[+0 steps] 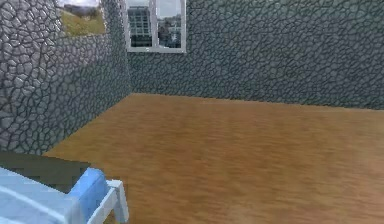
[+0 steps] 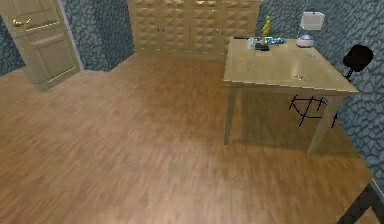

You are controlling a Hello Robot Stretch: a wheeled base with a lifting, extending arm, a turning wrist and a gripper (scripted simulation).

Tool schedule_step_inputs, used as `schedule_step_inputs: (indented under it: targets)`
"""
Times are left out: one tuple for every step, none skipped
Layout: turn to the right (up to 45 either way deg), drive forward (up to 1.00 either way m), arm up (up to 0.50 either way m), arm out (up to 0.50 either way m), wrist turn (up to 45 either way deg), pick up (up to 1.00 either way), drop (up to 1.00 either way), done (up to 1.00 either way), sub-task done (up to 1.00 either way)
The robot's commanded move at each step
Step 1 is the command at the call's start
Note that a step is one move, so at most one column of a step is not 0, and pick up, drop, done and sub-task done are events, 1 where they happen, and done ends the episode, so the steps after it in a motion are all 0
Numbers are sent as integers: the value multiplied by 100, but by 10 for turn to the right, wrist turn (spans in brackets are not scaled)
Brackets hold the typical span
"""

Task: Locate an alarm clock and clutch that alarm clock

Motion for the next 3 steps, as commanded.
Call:
schedule_step_inputs:
  targets:
    - [0,30,0,0,0,0,0,0,0]
    - [450,0,0,0,0,0,0,0,0]
    - [450,0,0,0,0,0,0,0,0]
